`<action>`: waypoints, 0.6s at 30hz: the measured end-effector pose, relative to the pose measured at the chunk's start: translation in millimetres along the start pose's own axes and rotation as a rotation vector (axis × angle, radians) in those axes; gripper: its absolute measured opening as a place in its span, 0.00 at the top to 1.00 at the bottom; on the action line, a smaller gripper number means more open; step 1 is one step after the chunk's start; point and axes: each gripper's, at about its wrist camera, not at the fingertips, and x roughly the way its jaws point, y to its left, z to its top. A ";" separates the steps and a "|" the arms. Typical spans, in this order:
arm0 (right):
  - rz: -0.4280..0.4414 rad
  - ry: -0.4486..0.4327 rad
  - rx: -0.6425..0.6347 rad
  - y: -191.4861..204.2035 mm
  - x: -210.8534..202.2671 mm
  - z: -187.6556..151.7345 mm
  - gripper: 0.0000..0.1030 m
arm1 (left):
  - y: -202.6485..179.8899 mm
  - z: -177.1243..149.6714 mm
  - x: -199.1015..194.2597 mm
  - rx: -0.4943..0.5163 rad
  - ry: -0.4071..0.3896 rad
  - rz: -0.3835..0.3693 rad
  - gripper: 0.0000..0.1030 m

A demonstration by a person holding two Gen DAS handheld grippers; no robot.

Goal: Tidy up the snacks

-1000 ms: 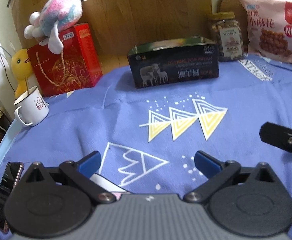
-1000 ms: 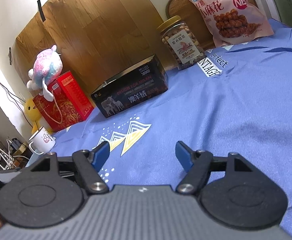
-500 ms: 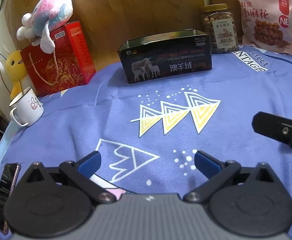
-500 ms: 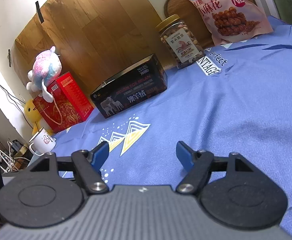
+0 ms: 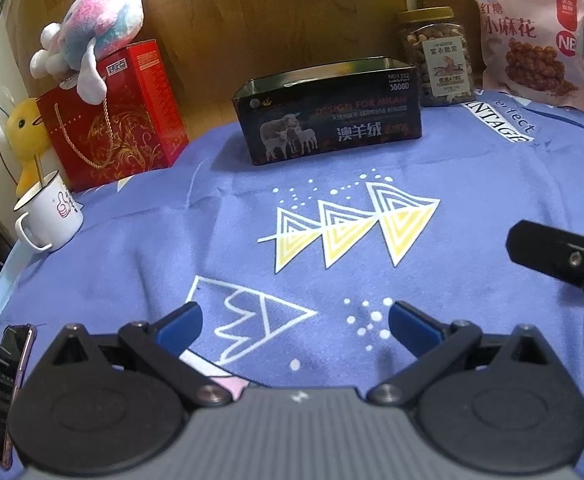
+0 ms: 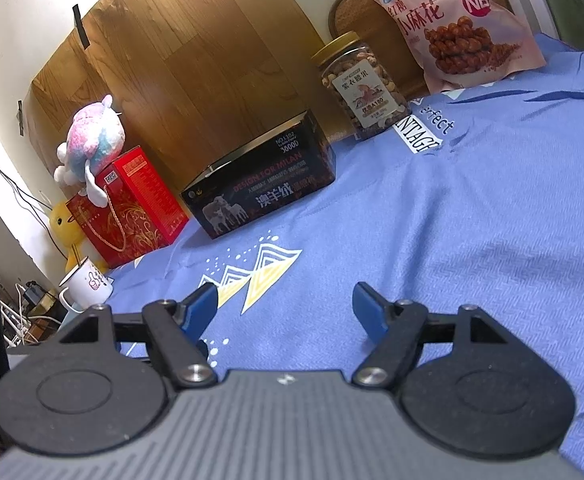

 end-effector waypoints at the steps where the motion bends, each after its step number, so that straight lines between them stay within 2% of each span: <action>1: 0.000 -0.002 -0.001 0.2 -0.1 -0.2 0.26 | 0.5 0.2 0.3 -0.005 0.005 -0.001 0.00; 18: 0.004 -0.005 -0.029 4.8 0.2 -2.0 0.25 | 8.0 -1.8 7.8 -0.067 0.055 -0.008 0.00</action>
